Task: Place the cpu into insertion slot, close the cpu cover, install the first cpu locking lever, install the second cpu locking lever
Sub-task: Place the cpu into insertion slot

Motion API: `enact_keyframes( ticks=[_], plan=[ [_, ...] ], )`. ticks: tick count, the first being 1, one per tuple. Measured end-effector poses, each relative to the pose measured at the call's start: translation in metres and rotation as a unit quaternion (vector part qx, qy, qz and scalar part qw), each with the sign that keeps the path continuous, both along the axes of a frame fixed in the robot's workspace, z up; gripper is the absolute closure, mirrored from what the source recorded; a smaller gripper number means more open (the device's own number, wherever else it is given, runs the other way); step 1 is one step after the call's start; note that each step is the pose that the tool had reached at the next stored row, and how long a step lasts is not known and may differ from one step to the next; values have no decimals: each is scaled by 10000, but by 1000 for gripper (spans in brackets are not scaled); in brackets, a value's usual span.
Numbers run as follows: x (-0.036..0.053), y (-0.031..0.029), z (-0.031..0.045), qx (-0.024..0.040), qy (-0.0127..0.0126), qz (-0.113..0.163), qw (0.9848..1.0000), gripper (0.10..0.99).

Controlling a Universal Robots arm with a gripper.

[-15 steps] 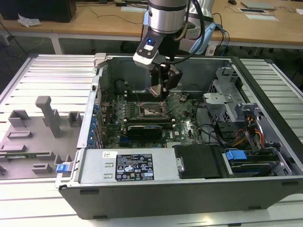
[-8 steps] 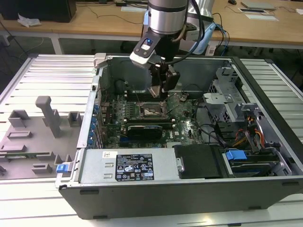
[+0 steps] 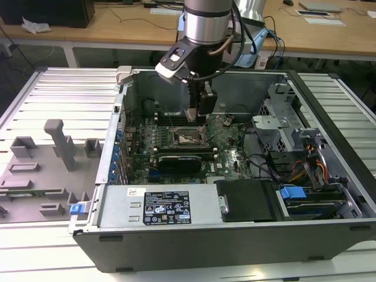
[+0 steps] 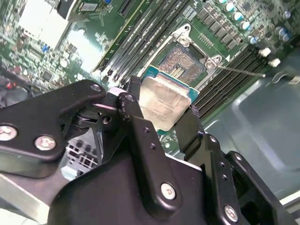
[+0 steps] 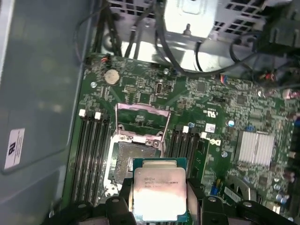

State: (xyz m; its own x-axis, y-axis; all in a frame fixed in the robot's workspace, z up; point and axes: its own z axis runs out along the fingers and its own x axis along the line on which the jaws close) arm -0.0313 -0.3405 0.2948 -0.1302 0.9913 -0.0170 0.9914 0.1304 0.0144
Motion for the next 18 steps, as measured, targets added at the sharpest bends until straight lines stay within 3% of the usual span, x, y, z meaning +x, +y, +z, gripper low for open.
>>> enact_keyframes(
  ticks=[2,3,4,7,8,12,15,18],
  plan=[
    [0,0,-9,1,-3,-118,9999,545],
    [-1,0,-14,1,-17,-152,9999,545],
    [-2,0,-18,0,-34,-165,9999,545],
    [-8,2,-34,2,-124,-167,9998,545],
    [-11,2,-42,3,-137,-177,9997,545],
    [-13,6,-68,-6,-147,-361,9992,545],
    [-15,62,-83,-5,-159,-367,9992,545],
    [-34,64,-104,0,-281,-373,9989,545]
  ],
)
